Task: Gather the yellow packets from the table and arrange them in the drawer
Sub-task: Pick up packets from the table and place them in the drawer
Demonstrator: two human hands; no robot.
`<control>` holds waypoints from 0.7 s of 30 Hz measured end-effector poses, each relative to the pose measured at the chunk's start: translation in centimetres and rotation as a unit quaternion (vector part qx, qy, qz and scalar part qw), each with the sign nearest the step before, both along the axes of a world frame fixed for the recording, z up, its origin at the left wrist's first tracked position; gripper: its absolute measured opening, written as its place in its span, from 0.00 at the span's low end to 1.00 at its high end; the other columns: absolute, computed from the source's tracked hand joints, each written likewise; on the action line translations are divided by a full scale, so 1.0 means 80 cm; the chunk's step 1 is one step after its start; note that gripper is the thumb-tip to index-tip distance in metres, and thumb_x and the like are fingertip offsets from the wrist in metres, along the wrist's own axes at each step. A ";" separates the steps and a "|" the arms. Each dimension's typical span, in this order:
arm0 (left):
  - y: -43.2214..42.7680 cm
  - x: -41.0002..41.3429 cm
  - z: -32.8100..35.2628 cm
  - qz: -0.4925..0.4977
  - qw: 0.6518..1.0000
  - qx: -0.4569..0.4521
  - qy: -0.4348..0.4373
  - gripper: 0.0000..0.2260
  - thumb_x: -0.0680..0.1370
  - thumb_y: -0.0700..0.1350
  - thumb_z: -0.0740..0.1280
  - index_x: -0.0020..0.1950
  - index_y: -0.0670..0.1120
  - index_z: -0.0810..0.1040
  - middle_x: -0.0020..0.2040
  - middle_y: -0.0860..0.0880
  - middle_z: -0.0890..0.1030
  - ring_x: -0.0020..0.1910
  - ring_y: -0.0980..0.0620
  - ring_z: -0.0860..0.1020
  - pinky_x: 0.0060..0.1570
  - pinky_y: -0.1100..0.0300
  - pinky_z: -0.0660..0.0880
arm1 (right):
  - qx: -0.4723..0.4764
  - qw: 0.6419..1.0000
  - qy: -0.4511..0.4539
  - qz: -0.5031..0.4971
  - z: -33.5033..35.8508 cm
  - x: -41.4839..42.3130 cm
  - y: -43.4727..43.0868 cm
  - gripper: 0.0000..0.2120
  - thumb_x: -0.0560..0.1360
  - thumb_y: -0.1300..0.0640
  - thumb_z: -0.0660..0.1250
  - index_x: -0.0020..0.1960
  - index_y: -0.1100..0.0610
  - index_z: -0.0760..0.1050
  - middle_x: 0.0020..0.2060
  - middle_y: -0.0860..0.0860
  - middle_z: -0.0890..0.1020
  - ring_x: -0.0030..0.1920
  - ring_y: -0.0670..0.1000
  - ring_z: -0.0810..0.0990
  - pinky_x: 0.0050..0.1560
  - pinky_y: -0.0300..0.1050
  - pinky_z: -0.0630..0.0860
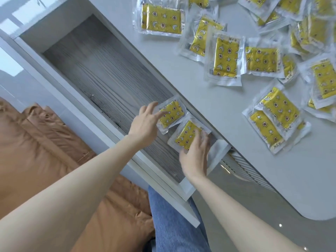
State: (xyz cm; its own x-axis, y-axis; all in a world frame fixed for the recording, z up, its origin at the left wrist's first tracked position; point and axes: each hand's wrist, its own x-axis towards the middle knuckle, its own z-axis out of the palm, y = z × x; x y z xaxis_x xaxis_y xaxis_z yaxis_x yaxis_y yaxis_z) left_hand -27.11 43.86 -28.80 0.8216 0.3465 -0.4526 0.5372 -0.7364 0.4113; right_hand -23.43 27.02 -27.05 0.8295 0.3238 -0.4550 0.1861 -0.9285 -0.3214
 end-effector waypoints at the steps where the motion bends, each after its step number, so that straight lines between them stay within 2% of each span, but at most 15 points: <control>1: 0.003 -0.001 -0.001 -0.044 0.999 0.013 0.005 0.33 0.75 0.33 0.62 0.74 0.59 0.61 0.77 0.49 0.53 0.73 0.44 0.56 0.59 0.50 0.74 | -0.015 0.994 -0.016 0.107 -0.003 -0.005 -0.002 0.36 0.73 0.62 0.69 0.76 0.53 0.56 0.77 0.54 0.50 0.76 0.57 0.51 0.70 0.51 0.66; 3: 0.011 -0.002 -0.006 -0.104 0.994 0.035 0.023 0.35 0.76 0.33 0.61 0.76 0.60 0.55 0.78 0.51 0.46 0.76 0.43 0.51 0.61 0.49 0.73 | -0.053 0.963 -0.049 0.261 -0.012 -0.004 -0.002 0.38 0.70 0.61 0.72 0.75 0.52 0.59 0.77 0.54 0.51 0.77 0.59 0.51 0.71 0.54 0.65; 7: 0.023 -0.005 -0.019 -0.179 0.981 0.051 0.047 0.36 0.78 0.36 0.60 0.76 0.62 0.45 0.78 0.52 0.40 0.77 0.45 0.47 0.64 0.52 0.71 | -0.117 0.922 -0.062 0.364 -0.026 0.016 0.010 0.36 0.72 0.58 0.72 0.75 0.54 0.59 0.77 0.55 0.54 0.77 0.61 0.50 0.74 0.58 0.60; 12: 0.021 -0.008 -0.026 -0.225 0.969 0.083 0.052 0.35 0.79 0.40 0.60 0.76 0.63 0.43 0.78 0.50 0.40 0.76 0.45 0.49 0.67 0.53 0.68 | -0.128 0.924 -0.058 0.355 -0.029 0.027 0.008 0.34 0.69 0.56 0.75 0.71 0.55 0.65 0.71 0.53 0.66 0.75 0.59 0.58 0.67 0.60 0.68; 17: 0.002 -0.007 -0.027 -0.231 0.965 0.099 0.073 0.35 0.79 0.42 0.61 0.76 0.62 0.43 0.78 0.47 0.41 0.75 0.44 0.50 0.71 0.53 0.60 | -0.115 0.944 -0.036 0.308 -0.029 0.029 -0.009 0.29 0.73 0.59 0.71 0.71 0.57 0.64 0.73 0.53 0.64 0.76 0.58 0.56 0.64 0.56 0.72; 21: -0.010 -0.006 -0.025 -0.235 0.960 0.128 0.078 0.35 0.79 0.45 0.62 0.76 0.62 0.43 0.78 0.46 0.43 0.74 0.42 0.51 0.72 0.51 0.56 | -0.128 0.946 -0.030 0.296 -0.026 0.028 -0.019 0.28 0.74 0.59 0.70 0.70 0.56 0.64 0.73 0.52 0.62 0.76 0.56 0.55 0.66 0.53 0.71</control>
